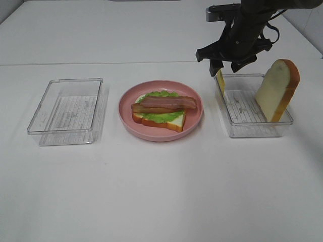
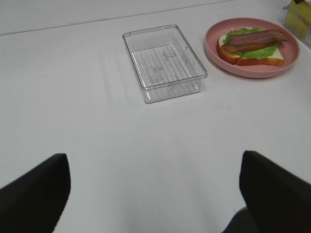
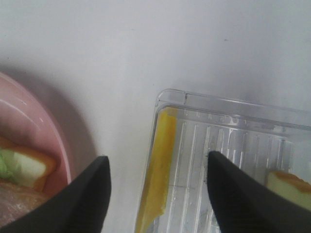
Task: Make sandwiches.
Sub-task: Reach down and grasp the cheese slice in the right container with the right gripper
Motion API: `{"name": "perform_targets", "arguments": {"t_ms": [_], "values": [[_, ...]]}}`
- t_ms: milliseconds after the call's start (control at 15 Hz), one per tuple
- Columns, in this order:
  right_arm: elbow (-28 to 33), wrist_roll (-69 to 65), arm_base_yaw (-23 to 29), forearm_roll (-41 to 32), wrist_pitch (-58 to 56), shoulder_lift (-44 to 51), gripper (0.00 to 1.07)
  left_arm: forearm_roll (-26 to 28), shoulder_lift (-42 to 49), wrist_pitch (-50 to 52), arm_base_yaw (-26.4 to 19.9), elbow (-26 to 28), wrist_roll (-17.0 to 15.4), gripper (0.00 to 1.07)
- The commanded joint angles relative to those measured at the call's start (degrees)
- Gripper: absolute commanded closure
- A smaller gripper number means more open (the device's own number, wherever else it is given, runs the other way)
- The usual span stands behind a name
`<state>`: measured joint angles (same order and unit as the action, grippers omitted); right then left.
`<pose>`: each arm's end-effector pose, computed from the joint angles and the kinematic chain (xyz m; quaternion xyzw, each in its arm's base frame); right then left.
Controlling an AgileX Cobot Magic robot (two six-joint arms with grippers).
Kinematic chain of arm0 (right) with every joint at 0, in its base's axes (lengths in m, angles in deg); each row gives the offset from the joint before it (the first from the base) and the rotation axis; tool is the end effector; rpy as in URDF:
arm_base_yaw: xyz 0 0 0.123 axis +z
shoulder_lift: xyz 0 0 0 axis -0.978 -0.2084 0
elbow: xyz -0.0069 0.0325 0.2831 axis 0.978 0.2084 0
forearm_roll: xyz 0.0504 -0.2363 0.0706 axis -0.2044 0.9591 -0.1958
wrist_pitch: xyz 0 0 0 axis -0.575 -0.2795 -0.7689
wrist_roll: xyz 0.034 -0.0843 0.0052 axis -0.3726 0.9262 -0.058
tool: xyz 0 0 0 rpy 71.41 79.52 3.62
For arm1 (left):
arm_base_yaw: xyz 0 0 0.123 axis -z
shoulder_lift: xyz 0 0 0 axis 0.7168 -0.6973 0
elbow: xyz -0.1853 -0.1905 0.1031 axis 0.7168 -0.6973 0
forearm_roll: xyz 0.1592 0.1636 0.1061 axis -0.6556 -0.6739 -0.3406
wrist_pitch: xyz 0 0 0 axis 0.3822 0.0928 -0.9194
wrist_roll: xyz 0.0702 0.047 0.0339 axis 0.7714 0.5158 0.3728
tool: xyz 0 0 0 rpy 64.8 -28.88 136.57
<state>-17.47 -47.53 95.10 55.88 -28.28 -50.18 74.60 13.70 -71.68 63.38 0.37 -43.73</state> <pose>0.4599 0.1372 0.1781 -0.1061 0.9647 0.0206 0.2400 -0.0039 0.0059 0.2784 0.0951 0.8437 -0.0730 0.5232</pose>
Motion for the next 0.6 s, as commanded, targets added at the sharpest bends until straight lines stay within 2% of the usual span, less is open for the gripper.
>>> {"name": "perform_targets", "arguments": {"t_ms": [67,200,333,600], "values": [[-0.34,0.69,-0.11,-0.34,0.06,-0.06,0.52,0.00,0.46,0.29,-0.23,-0.17,-0.06,0.17],[-0.34,0.69,-0.11,-0.34,0.06,0.00,0.52,0.00,0.46,0.29,-0.23,-0.17,-0.06,0.17],[-0.34,0.69,-0.11,-0.92,-0.46,-0.06,0.57,0.00,0.46,0.29,-0.23,-0.17,-0.06,0.17],[-0.34,2.98,-0.11,-3.27,-1.89,-1.38,0.57,0.00,0.46,0.29,-0.23,-0.17,-0.06,0.17]]}}
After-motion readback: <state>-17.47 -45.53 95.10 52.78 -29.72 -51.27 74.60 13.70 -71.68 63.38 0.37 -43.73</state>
